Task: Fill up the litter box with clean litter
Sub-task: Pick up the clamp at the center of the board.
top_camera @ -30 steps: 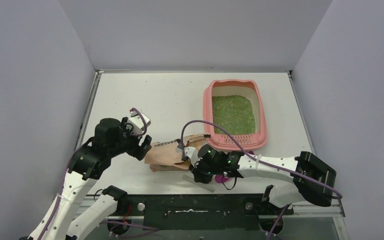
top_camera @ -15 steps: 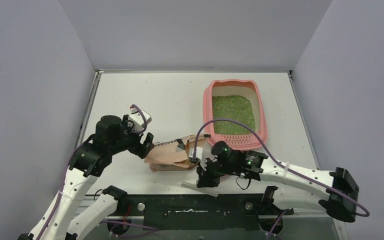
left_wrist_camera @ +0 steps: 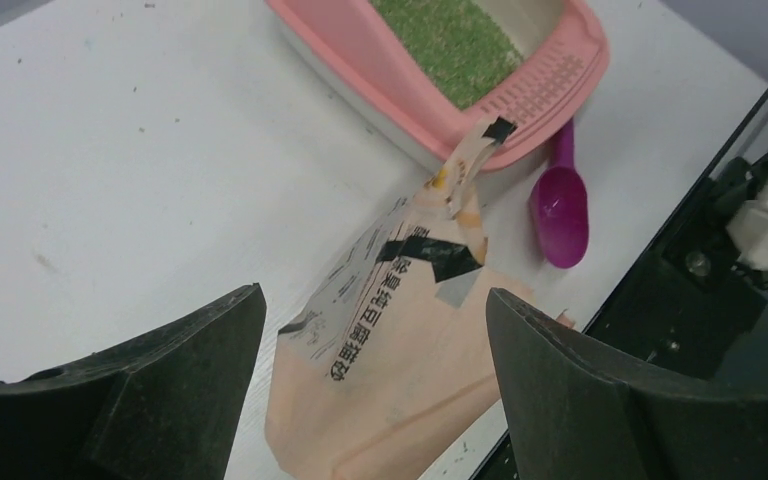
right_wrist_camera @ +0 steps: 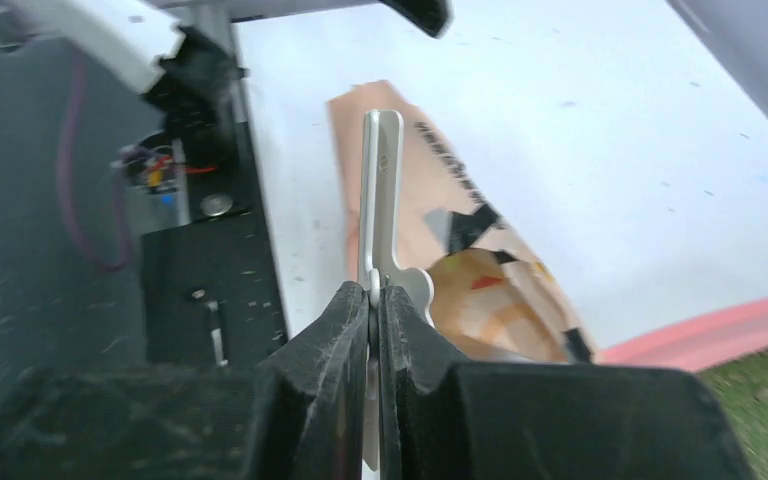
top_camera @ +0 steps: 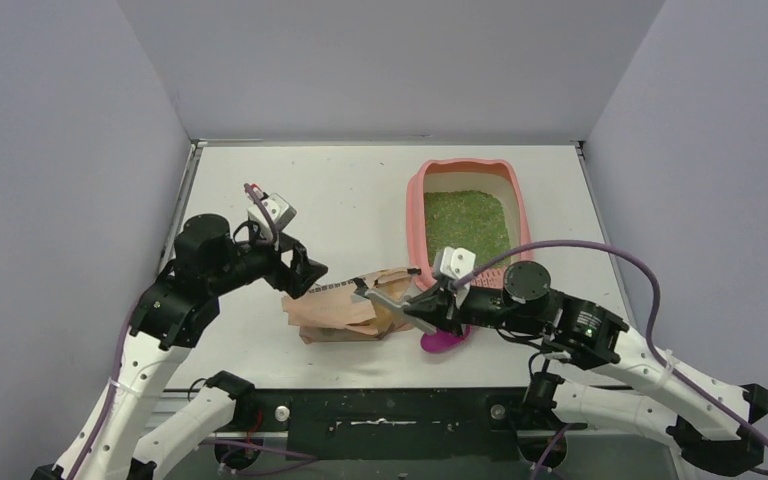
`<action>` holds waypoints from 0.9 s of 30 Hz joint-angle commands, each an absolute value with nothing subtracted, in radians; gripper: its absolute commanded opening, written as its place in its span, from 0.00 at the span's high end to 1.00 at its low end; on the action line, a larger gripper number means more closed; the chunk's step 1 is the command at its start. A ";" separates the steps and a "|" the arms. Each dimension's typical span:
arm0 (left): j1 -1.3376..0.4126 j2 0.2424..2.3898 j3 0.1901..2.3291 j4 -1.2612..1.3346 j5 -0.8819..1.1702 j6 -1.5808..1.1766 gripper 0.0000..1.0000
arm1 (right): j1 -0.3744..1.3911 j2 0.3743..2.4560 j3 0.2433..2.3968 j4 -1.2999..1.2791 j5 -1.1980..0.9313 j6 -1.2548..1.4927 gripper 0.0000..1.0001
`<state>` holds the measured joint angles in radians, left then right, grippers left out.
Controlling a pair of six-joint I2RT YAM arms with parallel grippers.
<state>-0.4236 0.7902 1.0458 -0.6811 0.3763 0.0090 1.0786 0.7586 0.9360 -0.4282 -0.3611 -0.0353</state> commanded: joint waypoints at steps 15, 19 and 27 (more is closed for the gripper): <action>-0.679 0.937 1.023 -0.173 -0.070 -0.631 0.20 | 1.031 1.097 1.101 -0.126 0.182 -0.122 1.00; -0.747 0.990 1.029 -0.082 -0.193 -0.672 0.19 | 1.037 1.127 1.112 -0.079 0.207 -0.123 1.00; -0.762 1.067 1.013 0.021 -0.228 -0.733 0.28 | 1.046 1.134 1.106 -0.013 0.200 -0.108 1.00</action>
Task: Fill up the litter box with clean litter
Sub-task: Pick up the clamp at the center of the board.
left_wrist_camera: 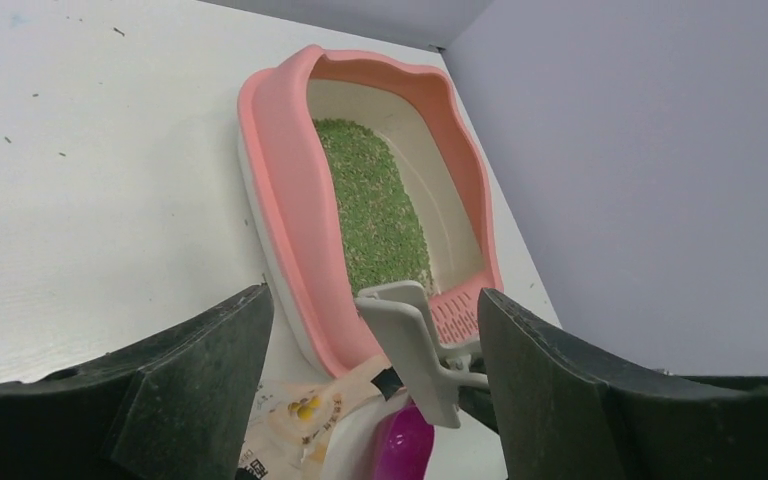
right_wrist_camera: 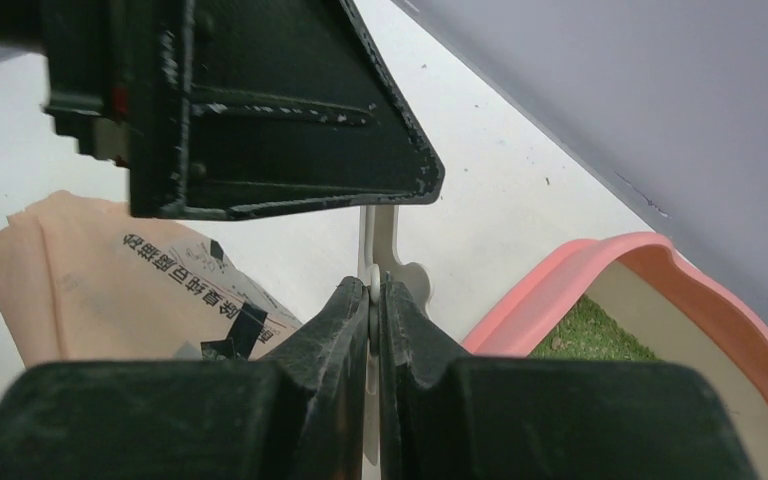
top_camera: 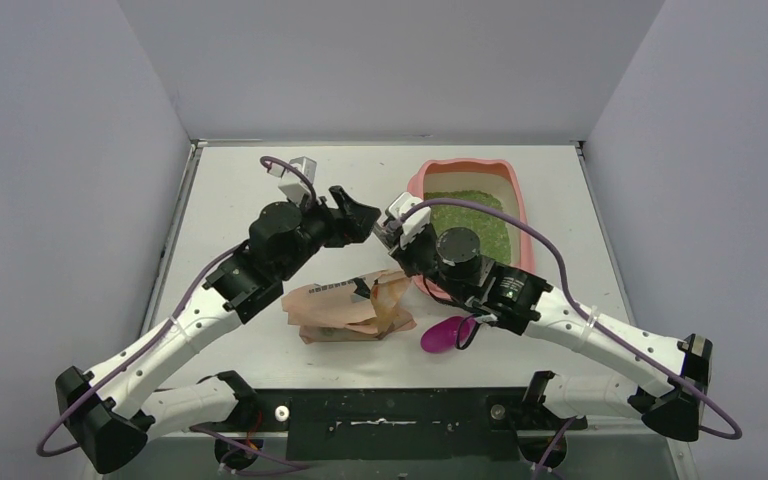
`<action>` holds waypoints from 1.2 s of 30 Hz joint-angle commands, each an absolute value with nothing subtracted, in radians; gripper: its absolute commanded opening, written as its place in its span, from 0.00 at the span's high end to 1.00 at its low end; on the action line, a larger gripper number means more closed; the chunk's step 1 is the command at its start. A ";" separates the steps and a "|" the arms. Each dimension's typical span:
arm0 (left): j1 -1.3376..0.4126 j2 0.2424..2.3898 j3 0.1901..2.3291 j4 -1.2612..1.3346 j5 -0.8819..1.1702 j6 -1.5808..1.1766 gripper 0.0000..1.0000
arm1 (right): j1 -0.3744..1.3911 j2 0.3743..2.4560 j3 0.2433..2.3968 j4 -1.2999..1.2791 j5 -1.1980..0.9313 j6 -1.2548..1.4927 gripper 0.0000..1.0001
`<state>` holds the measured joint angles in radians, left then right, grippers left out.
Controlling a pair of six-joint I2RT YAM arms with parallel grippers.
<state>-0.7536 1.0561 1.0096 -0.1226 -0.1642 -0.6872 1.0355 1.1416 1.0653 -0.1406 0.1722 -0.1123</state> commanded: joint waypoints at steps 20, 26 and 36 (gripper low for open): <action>-0.759 1.049 0.963 0.081 -0.211 -0.746 1.00 | 0.863 1.138 1.270 -0.306 -0.105 0.107 0.17; -0.757 1.041 0.959 0.086 -0.208 -0.754 1.00 | 0.781 1.199 1.356 -0.485 -0.317 0.091 0.13; -0.758 1.047 0.975 0.081 -0.195 -0.756 1.00 | 0.779 1.240 1.373 -0.501 -0.396 0.083 0.18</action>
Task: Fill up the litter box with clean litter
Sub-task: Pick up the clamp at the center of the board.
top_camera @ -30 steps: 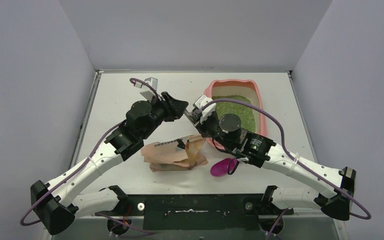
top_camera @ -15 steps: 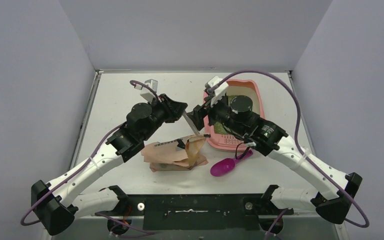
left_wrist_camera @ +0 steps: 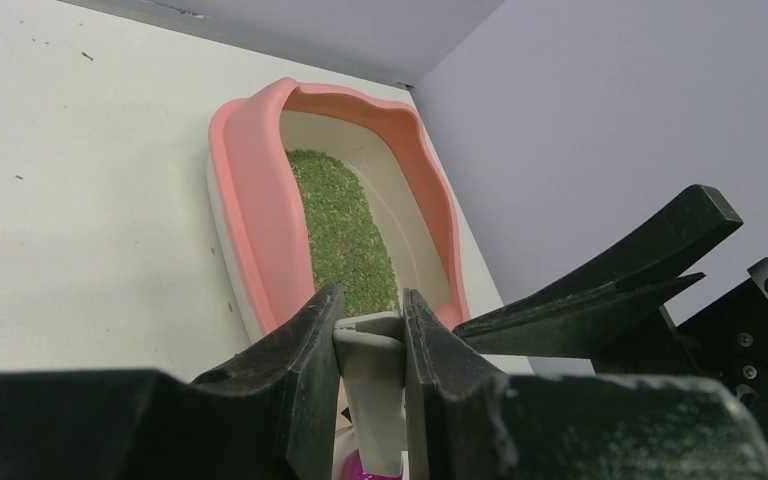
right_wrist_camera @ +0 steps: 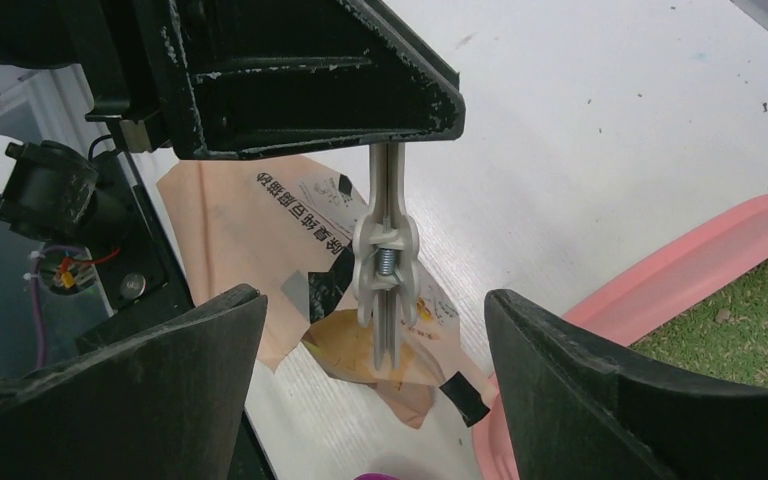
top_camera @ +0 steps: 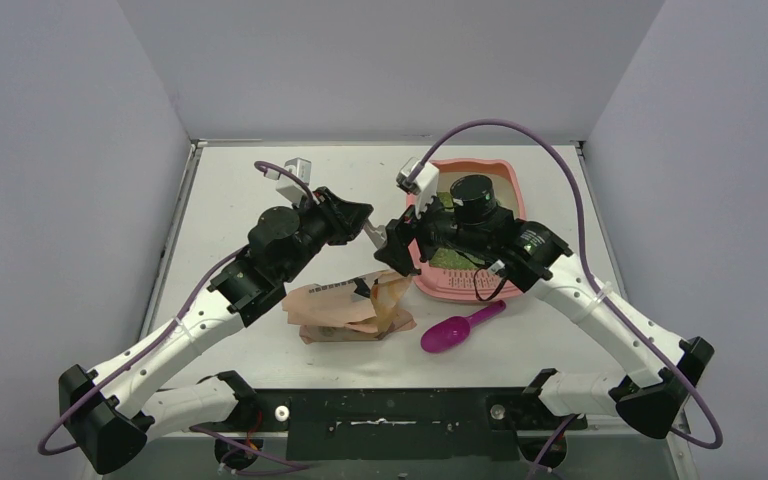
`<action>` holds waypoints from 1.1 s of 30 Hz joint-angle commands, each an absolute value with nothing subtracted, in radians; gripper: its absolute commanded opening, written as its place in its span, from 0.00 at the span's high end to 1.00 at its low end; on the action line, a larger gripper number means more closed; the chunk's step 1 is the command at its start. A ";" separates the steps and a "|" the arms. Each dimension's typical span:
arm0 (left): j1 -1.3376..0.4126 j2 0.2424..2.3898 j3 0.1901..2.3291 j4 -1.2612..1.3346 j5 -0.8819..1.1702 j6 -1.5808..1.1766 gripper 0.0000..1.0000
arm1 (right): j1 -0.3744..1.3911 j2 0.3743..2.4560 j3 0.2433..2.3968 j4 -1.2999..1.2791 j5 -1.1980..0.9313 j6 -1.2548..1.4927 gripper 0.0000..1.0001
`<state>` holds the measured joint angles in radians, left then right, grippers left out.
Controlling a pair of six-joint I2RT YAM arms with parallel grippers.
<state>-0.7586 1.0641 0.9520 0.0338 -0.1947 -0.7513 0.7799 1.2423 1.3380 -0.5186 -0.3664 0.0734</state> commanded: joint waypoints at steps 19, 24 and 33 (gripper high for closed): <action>-0.757 1.045 0.977 0.046 -0.187 -0.754 0.97 | 0.777 1.271 1.396 -0.479 -0.385 0.065 1.00; -0.753 1.023 0.972 0.033 -0.183 -0.708 0.26 | 0.770 1.271 1.391 -0.496 -0.370 0.048 1.00; -0.444 0.952 1.006 -0.268 0.376 -0.283 0.12 | 0.654 1.269 1.390 -0.604 -0.270 -0.087 1.00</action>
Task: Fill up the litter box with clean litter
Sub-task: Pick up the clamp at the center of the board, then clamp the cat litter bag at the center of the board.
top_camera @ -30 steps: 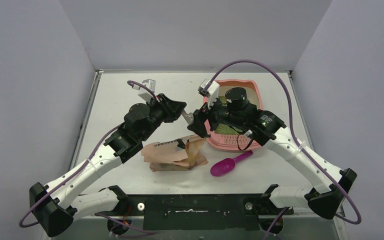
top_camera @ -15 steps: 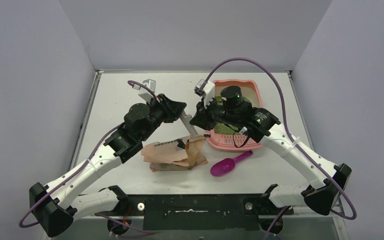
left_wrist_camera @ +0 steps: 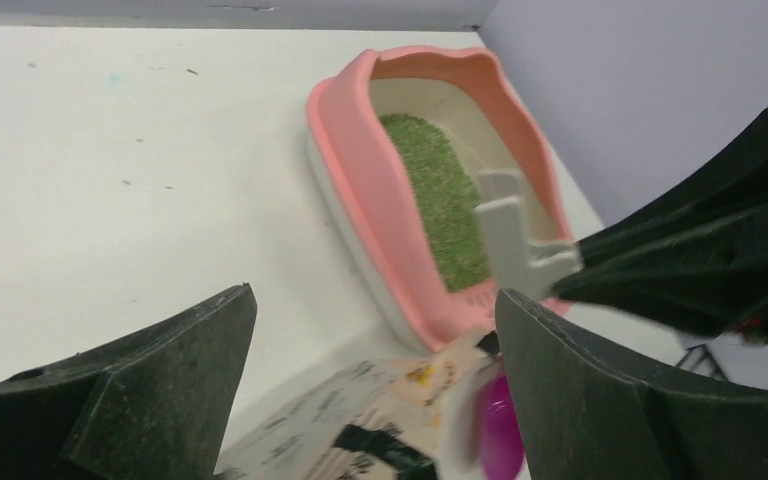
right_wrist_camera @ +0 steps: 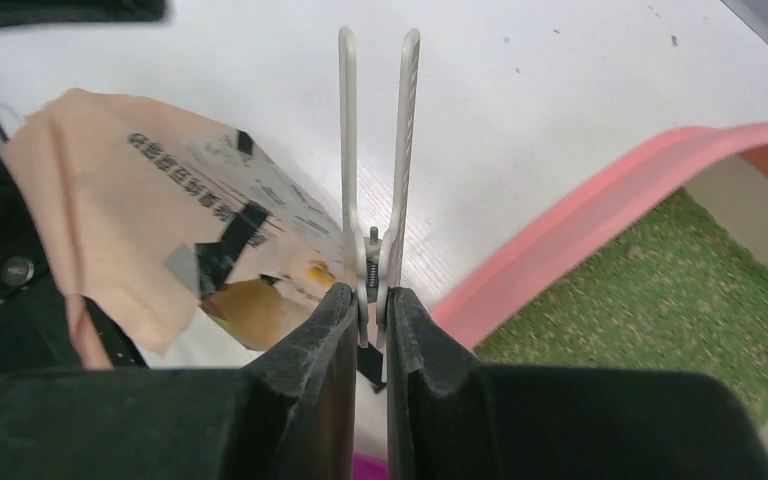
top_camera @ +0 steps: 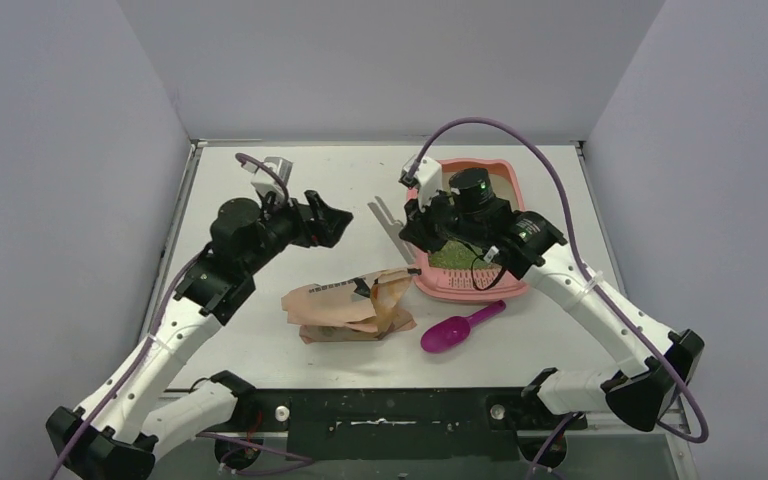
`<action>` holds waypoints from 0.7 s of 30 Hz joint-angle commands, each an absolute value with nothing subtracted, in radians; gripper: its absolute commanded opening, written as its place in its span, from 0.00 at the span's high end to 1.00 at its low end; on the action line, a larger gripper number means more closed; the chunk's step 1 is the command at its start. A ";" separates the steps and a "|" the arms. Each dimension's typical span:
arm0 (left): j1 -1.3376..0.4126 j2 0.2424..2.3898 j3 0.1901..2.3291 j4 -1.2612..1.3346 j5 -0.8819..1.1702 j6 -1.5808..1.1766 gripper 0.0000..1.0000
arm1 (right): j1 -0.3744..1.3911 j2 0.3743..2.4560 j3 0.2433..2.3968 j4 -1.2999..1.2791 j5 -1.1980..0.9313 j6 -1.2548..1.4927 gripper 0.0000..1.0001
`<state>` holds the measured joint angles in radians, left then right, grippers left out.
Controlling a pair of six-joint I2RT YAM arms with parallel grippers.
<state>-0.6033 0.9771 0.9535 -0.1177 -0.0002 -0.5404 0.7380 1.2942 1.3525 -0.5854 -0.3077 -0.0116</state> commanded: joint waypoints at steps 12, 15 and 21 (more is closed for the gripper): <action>-0.382 1.240 1.093 -0.679 0.834 0.191 0.12 | 0.451 1.437 1.509 -0.699 -0.792 -0.212 1.00; -0.434 1.280 1.075 -0.695 0.762 0.230 0.12 | 0.452 1.477 1.533 -0.730 -0.793 -0.237 1.00; -0.505 1.351 1.085 -0.711 0.613 0.275 0.12 | 0.464 1.505 1.544 -0.792 -0.839 -0.292 1.00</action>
